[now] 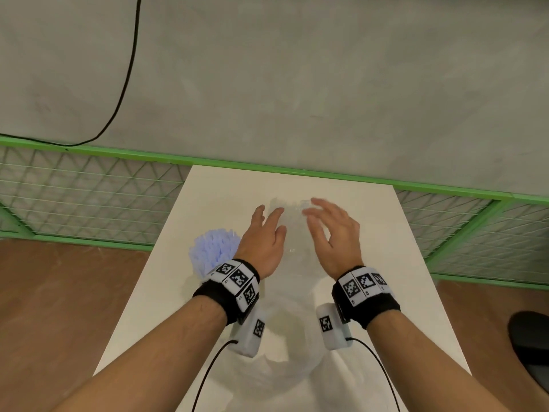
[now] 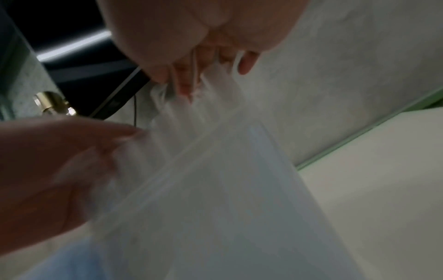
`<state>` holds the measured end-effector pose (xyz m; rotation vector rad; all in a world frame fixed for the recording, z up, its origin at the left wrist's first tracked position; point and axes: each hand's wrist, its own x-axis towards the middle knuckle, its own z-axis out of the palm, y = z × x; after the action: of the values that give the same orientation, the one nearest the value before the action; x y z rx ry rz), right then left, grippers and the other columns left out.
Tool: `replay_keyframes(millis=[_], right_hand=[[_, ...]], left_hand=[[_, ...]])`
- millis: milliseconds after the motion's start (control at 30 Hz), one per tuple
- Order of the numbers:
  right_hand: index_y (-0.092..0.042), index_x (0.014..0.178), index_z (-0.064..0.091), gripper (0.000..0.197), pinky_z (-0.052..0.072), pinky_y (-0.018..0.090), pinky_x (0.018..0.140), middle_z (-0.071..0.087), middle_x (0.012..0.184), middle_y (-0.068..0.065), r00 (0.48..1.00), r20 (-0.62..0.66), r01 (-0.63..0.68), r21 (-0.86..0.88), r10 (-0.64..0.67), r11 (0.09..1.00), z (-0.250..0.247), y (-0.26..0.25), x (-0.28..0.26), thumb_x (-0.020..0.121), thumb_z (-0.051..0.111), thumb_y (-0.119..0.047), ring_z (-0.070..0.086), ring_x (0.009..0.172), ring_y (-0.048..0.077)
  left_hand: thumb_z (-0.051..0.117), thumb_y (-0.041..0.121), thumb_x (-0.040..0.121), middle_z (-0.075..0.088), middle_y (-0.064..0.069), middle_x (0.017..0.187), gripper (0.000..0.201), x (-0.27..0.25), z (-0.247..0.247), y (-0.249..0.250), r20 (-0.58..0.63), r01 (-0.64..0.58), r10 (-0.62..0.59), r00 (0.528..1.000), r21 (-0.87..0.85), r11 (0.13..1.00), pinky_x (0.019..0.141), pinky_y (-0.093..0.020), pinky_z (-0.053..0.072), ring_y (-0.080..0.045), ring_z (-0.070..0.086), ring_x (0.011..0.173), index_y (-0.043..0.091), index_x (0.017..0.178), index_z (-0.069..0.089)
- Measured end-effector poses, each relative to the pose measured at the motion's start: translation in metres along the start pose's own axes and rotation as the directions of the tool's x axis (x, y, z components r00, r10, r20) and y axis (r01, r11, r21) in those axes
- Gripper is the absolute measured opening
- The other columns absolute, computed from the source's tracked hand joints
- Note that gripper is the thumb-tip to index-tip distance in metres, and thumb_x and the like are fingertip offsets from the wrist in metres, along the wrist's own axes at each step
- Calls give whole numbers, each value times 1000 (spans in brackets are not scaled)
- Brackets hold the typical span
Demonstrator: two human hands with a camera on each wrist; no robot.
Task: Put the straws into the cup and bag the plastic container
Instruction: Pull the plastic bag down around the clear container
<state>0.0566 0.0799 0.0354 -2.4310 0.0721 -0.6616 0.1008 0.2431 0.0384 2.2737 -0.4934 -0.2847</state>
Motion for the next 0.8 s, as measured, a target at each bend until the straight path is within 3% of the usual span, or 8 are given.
replay_keyframes(millis=[100,200,333,467,533,600,700,800], right_hand=[[-17,150,32,56,15,36,112,20,162,-3,968,169,-141,-240,184,961,2,2,11,102,32,-46,16,148,13],[-19,156,13,67,7,41,119,5,164,-5,880,393,-119,-361,267,925,12,4,8,101,21,-56,4,150,13],[-40,154,10,62,6,50,118,2,162,-21,834,460,-124,-381,304,916,6,8,21,98,19,-64,0,150,15],[-43,153,12,60,9,50,119,3,162,-18,857,429,-243,-157,288,957,-2,11,27,99,32,-59,2,151,15],[-29,156,9,71,14,45,120,5,164,-9,860,333,-421,32,387,907,-1,9,24,97,42,-55,13,149,16],[-23,156,6,80,14,44,121,6,164,-3,791,376,-546,78,483,834,5,5,21,95,43,-59,15,149,19],[-22,156,7,75,8,50,120,6,164,-6,770,418,-509,-54,482,859,16,-1,20,98,37,-58,-1,151,15],[-26,156,9,69,6,51,119,7,164,-11,783,417,-500,-18,461,866,20,-5,23,99,36,-54,-3,151,12]], left_hand=[[26,38,104,-12,-7,162,56,12,5,5,52,-11,3,999,159,987,122,-37,12,-23,3,150,23,155,8],[24,35,105,-13,-8,162,57,15,11,6,118,-74,36,992,339,938,123,-36,2,-22,-7,150,17,155,3],[41,25,98,7,-8,160,55,12,7,2,122,-127,95,988,285,950,119,-37,19,-28,17,146,18,150,25],[59,28,85,25,-7,140,35,19,-1,5,-23,-73,77,997,141,987,104,-40,38,-31,41,124,16,116,45],[57,35,91,20,-9,148,39,26,-1,5,-100,-12,20,995,85,996,108,-42,34,-32,36,132,18,123,44],[46,39,98,7,-10,160,50,34,0,5,-47,48,-45,998,59,997,117,-42,23,-29,20,145,24,143,33],[31,34,104,0,-10,163,57,42,4,8,121,69,-83,989,113,991,122,-40,6,-24,0,150,21,155,9],[32,23,104,-4,-6,163,59,41,7,11,176,39,-51,983,70,997,121,-38,0,-19,-7,150,18,155,3]])
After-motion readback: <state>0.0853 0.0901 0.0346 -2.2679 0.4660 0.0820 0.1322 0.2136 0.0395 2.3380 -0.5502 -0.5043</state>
